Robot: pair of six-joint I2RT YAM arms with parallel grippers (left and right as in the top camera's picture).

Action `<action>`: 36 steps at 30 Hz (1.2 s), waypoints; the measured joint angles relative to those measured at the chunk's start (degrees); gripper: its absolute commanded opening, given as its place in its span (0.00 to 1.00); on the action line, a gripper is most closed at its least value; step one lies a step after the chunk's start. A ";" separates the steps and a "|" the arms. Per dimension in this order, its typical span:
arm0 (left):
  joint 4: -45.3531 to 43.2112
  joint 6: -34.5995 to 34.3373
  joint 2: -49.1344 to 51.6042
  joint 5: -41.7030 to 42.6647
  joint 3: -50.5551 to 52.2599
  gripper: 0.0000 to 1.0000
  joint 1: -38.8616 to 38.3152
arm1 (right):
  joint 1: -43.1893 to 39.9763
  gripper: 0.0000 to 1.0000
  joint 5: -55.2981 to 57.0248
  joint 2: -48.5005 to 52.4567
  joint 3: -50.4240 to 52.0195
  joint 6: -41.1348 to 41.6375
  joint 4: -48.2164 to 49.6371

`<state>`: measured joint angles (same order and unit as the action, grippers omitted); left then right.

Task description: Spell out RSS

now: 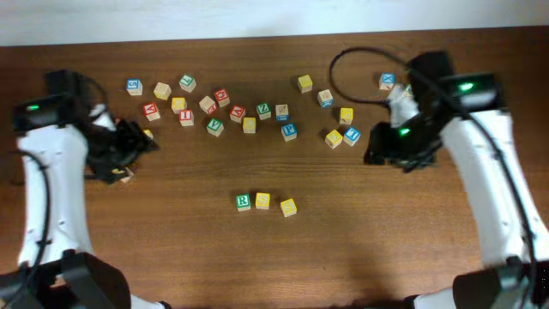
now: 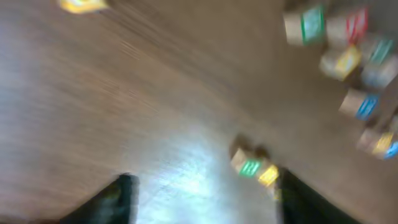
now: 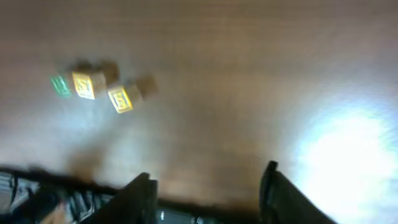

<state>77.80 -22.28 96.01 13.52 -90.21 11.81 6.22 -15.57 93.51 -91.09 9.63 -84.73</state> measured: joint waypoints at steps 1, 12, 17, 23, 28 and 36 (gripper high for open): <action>-0.74 0.50 0.00 -0.55 1.53 0.00 -2.71 | 1.31 0.19 -1.31 0.07 4.83 0.50 5.14; -24.55 1.29 0.04 -5.35 27.54 0.00 -20.48 | 25.31 0.04 -3.02 5.07 29.44 21.88 36.17; -25.44 1.29 0.04 -6.49 28.04 0.00 -20.48 | 26.58 0.04 -2.56 12.02 29.62 25.94 40.74; -25.86 1.29 0.04 -6.93 28.04 0.00 -20.48 | 26.58 0.04 -5.35 12.11 29.68 28.52 45.31; -25.83 1.29 0.04 -6.93 28.04 0.00 -20.48 | 26.58 0.04 -5.84 12.11 29.68 29.92 46.31; -25.05 1.29 0.04 -6.93 28.06 0.00 -20.48 | 31.19 0.04 -8.04 12.11 29.77 34.95 47.04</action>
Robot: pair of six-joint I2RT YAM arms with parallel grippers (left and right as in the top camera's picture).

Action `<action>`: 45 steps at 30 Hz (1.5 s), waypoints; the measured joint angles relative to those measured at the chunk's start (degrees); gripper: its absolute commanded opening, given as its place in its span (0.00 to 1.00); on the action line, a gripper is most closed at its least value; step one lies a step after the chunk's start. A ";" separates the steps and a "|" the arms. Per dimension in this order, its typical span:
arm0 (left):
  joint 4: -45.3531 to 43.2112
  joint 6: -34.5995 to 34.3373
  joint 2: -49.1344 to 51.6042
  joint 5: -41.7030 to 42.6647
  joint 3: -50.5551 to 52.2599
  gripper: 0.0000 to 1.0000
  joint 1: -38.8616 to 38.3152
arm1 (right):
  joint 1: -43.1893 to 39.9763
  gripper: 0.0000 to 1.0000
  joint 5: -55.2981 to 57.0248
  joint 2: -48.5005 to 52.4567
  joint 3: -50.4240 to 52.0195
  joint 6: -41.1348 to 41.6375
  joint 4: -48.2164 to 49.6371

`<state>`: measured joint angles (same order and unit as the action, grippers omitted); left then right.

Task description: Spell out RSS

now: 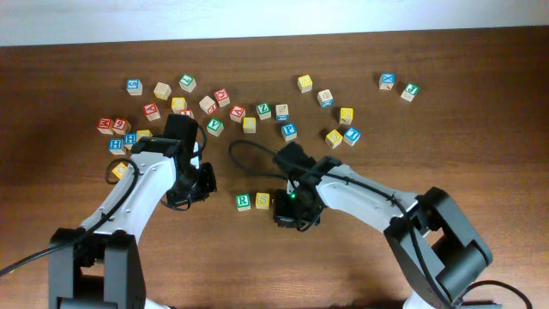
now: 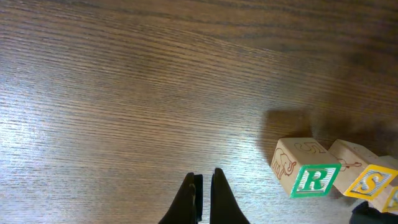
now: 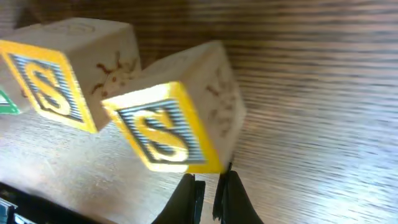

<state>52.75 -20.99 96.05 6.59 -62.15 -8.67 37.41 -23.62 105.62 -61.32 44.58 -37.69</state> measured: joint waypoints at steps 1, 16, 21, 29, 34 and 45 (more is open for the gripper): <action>0.24 0.00 0.00 0.00 0.00 0.00 0.00 | 0.09 0.04 0.35 0.00 0.02 0.35 0.63; 1.22 0.00 0.00 0.00 0.02 0.00 0.00 | 0.09 0.04 2.78 0.35 -4.22 -5.20 -1.77; 1.95 0.04 0.00 -0.02 0.02 0.00 -0.98 | -3.74 0.04 3.48 0.50 -14.84 -10.56 -19.34; -3.08 0.04 9.79 3.26 0.07 0.00 -7.06 | -16.79 0.04 5.64 0.52 -12.68 -20.87 -22.49; -7.08 0.04 10.36 7.19 0.07 0.00 -8.48 | -15.93 0.04 5.29 0.63 -5.73 -17.62 -10.97; -9.22 0.04 10.36 7.61 0.07 0.00 -12.07 | -9.51 0.04 6.71 0.63 -5.18 -7.04 -6.49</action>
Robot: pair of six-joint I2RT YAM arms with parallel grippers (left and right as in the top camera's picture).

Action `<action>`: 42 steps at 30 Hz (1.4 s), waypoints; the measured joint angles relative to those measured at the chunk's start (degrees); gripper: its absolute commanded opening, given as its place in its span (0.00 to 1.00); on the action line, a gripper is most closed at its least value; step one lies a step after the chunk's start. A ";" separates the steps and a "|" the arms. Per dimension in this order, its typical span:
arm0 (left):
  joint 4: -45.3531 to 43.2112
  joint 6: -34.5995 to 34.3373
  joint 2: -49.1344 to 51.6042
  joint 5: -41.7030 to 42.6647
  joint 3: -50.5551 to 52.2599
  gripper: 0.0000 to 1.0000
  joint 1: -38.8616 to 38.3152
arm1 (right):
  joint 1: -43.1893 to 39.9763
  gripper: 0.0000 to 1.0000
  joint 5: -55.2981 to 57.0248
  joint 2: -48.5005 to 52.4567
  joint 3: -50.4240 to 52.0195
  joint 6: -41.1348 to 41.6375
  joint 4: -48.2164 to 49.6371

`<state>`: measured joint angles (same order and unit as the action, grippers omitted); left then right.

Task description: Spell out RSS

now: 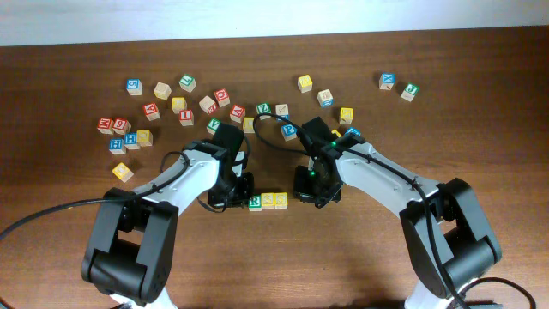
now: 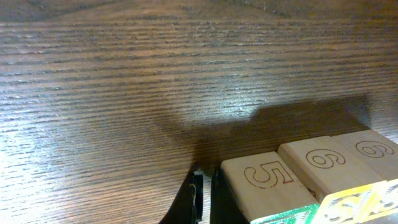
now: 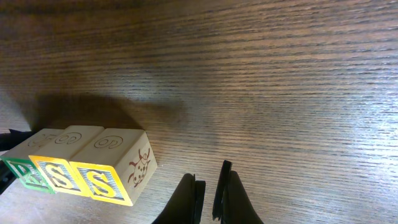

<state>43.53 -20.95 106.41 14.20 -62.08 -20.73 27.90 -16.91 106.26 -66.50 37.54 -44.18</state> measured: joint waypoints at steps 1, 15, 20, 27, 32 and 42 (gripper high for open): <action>-0.17 0.00 0.00 0.00 0.00 0.00 0.00 | 0.00 0.04 0.00 0.00 0.00 0.04 0.09; -0.92 -0.04 0.00 3.06 0.00 0.00 -0.46 | 0.00 0.04 2.27 0.00 0.37 0.20 -0.31; -0.96 -0.07 0.00 3.26 0.00 0.00 -1.03 | 0.00 0.04 2.47 0.00 2.78 0.17 1.25; -0.96 -0.07 0.00 4.92 0.00 0.00 -1.03 | 0.00 0.04 -0.09 0.00 2.78 1.36 4.00; -0.96 -0.92 0.00 6.40 0.00 0.00 -1.03 | 0.00 0.04 -1.44 0.00 2.78 1.49 4.00; -0.96 -1.14 0.00 6.82 0.00 0.00 -1.03 | 0.00 0.04 -2.67 0.00 2.78 1.53 4.24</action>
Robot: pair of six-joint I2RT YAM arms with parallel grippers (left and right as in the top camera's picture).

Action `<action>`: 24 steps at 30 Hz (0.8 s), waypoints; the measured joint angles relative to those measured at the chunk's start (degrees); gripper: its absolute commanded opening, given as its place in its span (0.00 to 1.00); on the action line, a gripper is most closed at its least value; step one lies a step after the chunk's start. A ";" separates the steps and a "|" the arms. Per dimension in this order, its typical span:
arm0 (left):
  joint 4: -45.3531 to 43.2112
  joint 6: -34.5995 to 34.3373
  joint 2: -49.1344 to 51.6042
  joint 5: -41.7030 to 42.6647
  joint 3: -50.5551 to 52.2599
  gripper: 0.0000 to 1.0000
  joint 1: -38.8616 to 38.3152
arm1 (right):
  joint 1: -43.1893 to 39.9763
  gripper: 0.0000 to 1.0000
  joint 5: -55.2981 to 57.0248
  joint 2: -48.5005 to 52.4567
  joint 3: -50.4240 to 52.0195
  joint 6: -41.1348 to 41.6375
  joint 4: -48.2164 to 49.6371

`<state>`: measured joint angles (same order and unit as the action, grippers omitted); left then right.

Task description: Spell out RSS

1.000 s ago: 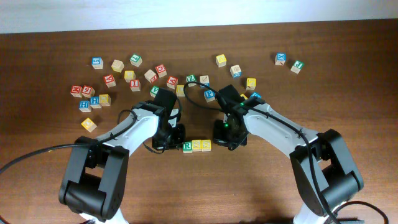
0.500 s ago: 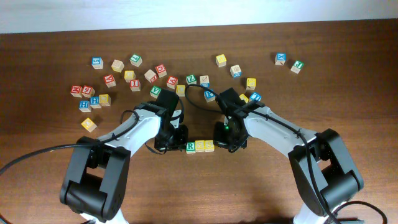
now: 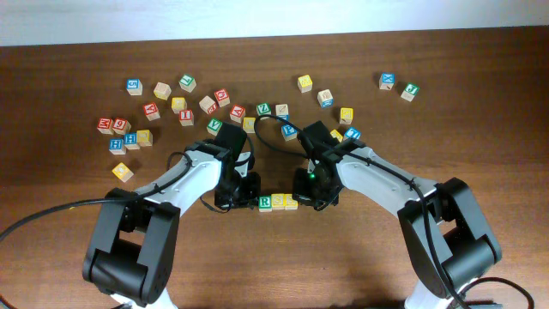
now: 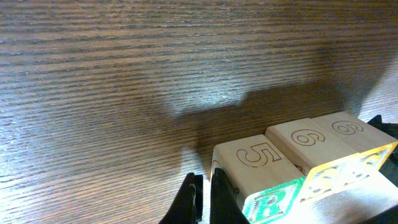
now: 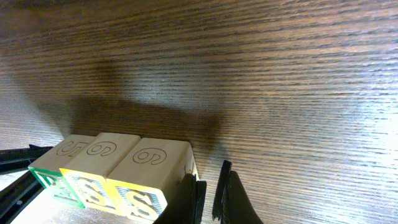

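Observation:
Three letter blocks stand in a tight row near the table's middle: green R [image 3: 265,202], yellow S [image 3: 278,202], yellow S [image 3: 291,202]. My left gripper [image 3: 255,199] is shut, its tip pressed to the outer side of the R block [image 4: 261,174]. In the left wrist view the left gripper [image 4: 205,194] holds nothing, and the two S blocks [image 4: 311,149] run on behind R. My right gripper [image 3: 303,199] is shut too, with one finger against the end S block [image 5: 155,165]. In the right wrist view the right gripper [image 5: 209,193] holds nothing.
Many loose letter blocks [image 3: 214,101] lie scattered across the back of the table. A small cluster [image 3: 120,137] and a lone yellow block [image 3: 123,172] sit at the left. Two more blocks [image 3: 399,85] lie at the back right. Bare wood runs along the front.
The row of three blocks sits slightly further right. My left gripper has followed it. My right gripper, then a little apart from the end S, now touches it.
First both arms were out at the sides with open grippers, R and S together and the second S askew and apart. Then both grippers were shut and low by the blocks. Then the three formed a straight row, which now has a gripper against each end.

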<state>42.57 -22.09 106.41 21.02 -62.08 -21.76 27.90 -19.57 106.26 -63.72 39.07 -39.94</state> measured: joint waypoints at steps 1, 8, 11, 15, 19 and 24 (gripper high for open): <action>0.02 0.00 0.00 0.00 0.00 0.00 0.00 | 0.00 0.04 -0.02 0.00 0.00 -0.02 0.00; 0.02 0.00 0.00 -0.02 0.00 0.00 0.02 | 0.00 0.04 -0.48 0.00 0.00 -0.04 -0.02; 0.02 0.00 0.00 -0.02 0.00 0.00 0.02 | 0.00 0.04 -0.46 0.00 0.00 -0.02 0.04; 3.15 0.00 0.00 -2.91 -0.39 0.00 1.88 | -1.73 0.05 0.07 0.00 0.00 -1.01 -2.12; 11.87 0.90 -1.20 -7.13 -2.54 0.00 5.88 | -7.56 0.08 0.24 0.00 0.00 -6.12 -8.17; 17.40 -0.92 -4.42 -7.30 -1.51 0.00 -3.45 | -10.99 0.11 0.68 0.00 -0.02 -11.41 -9.44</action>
<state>59.96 -23.00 102.00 13.72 -63.59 -25.21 16.91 -18.90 106.26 -63.75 27.66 -49.39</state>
